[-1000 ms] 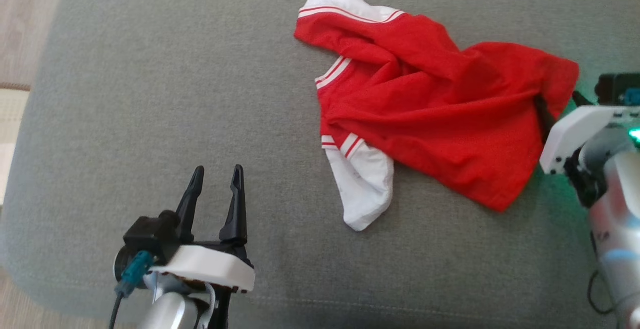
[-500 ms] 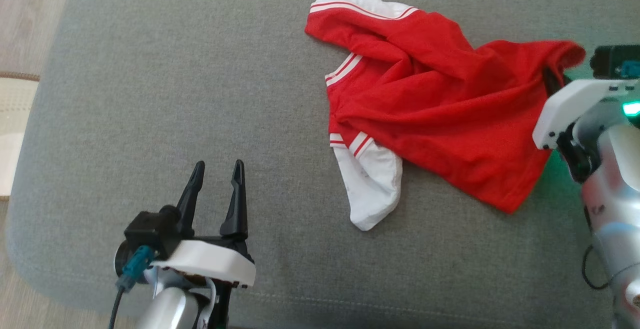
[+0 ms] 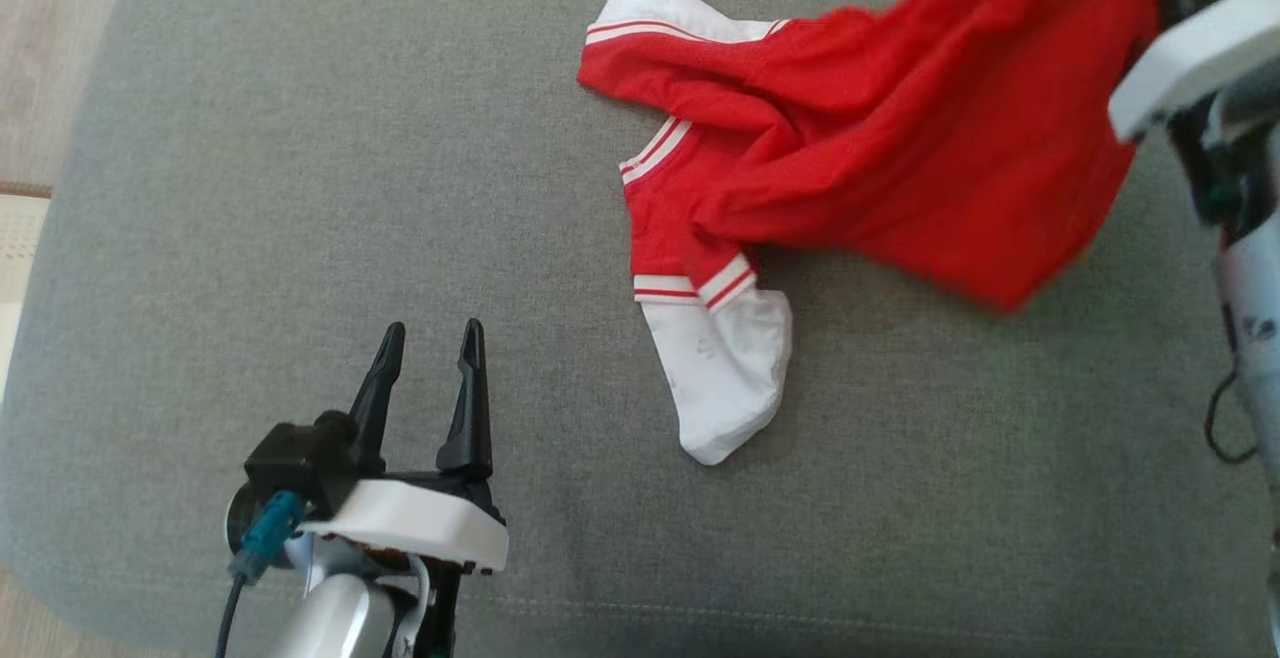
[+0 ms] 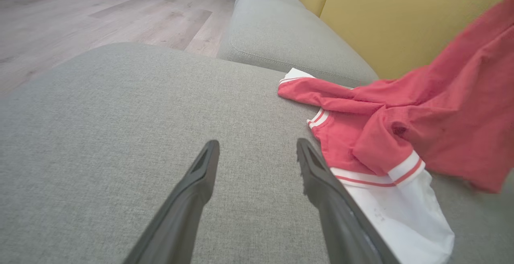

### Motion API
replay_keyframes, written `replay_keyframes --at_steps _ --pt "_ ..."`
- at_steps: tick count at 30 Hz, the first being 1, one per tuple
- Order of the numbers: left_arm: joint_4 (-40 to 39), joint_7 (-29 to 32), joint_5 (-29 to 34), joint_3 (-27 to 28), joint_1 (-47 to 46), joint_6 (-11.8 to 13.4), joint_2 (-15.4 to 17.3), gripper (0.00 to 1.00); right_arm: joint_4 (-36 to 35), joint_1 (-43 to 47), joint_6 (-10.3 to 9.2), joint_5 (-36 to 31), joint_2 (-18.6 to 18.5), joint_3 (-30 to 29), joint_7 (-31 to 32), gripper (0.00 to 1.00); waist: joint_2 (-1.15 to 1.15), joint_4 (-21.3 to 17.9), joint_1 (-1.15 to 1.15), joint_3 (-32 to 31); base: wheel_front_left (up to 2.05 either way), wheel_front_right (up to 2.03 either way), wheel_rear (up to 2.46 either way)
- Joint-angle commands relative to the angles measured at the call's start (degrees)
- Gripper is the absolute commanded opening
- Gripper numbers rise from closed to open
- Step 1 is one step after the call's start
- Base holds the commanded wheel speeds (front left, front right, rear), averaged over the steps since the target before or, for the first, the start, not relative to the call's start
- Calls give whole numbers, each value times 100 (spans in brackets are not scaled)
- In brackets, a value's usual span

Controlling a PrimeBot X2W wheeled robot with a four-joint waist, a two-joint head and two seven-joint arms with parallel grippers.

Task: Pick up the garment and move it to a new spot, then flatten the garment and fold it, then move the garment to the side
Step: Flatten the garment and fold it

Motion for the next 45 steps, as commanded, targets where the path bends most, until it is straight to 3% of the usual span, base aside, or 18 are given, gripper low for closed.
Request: replay_keyframes --at_steps 1,10,19,30,35,42,43,44,45 --pt "-173 -68 -1 180 -97 4 22 100 -332 -185 37 18 -22 82 -5 0 0 11 0 -13 0 0 0" --pt "-215 -73 -4 227 -84 -11 1 100 -1981 292 37 -214 78 4 720 0 0 39 0 6 0 0 0" --pt "-134 -75 27 140 -234 -102 -119 100 -1542 -63 37 -759 222 -344 814 0 0 387 0 233 0 0 0" --pt "-52 -77 104 -23 -465 -300 -289 100 378 -958 37 -1602 44 -1031 693 0 0 997 0 672 0 0 0" --pt "57 -77 146 -165 -560 -408 -409 100 1277 -1459 37 -2351 -196 -1584 419 0 0 1391 0 863 0 0 0" --pt "148 -77 196 -279 -598 -508 -510 100 1879 -1931 37 -3471 -354 -2414 -16 0 0 1713 0 981 0 0 0" --pt "159 -77 201 -289 -598 -514 -519 100 1950 -1962 37 -3601 -340 -2540 -30 18 0 1732 0 984 0 0 0" --pt "167 -77 205 -296 -598 -518 -526 100 2006 -1987 37 -3720 -318 -2666 -53 63 0 1745 0 985 0 0 0" --pt "174 -77 210 -297 -598 -520 -533 100 2053 -2002 37 -3848 -292 -2745 -99 100 0 1748 0 986 0 0 0"
